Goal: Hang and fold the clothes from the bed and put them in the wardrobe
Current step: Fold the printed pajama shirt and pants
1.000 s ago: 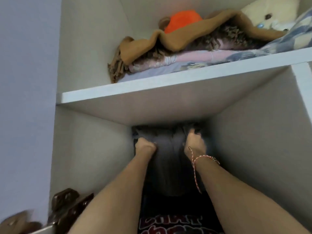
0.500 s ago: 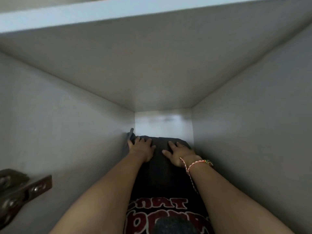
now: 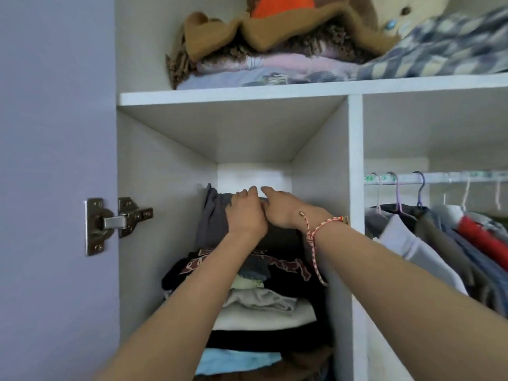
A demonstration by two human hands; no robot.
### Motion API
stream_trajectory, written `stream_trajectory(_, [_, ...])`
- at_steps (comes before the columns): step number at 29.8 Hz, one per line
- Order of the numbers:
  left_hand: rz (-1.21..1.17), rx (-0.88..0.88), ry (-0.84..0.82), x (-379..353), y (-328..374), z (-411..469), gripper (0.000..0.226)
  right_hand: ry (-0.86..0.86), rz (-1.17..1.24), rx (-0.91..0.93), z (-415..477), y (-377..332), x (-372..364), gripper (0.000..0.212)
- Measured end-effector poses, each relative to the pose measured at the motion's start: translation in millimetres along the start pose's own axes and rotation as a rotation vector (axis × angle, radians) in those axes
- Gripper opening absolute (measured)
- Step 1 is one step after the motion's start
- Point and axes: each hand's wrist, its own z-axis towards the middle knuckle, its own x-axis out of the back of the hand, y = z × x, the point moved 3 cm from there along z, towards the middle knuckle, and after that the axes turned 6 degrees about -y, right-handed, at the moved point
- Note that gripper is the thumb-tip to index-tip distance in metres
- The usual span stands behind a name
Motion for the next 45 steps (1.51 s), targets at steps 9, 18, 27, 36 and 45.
stream_trajectory(9, [-0.539, -0.358, 0.349, 73.3, 155.0, -201.6, 0.043, 0.224, 0.089, 0.131, -257.6, 16.1, 70.0, 0.033])
stream_trajectory(18, [-0.650, -1.037, -0.235, 48.0, 454.8, -374.2, 0.023, 0.370, -0.040, -0.800, -595.0, 171.1, 148.6, 0.032])
stream_trajectory(27, [-0.663, -1.827, -0.542, 95.3, 673.0, -681.7, 0.021, 0.764, 0.174, -1.595, -986.9, 161.7, 134.8, 0.025])
stream_trajectory(36, [-0.461, -2.354, -0.909, 64.7, 710.0, -909.4, 0.029, 2.039, 0.219, -2.218, -1229.5, -54.7, -144.5, 0.013])
stream_trajectory(45, [-0.091, -2.936, -1.148, 63.3, 578.4, -1133.1, 0.019, 2.476, 0.363, -2.658, -1163.5, -184.1, -339.4, 0.025])
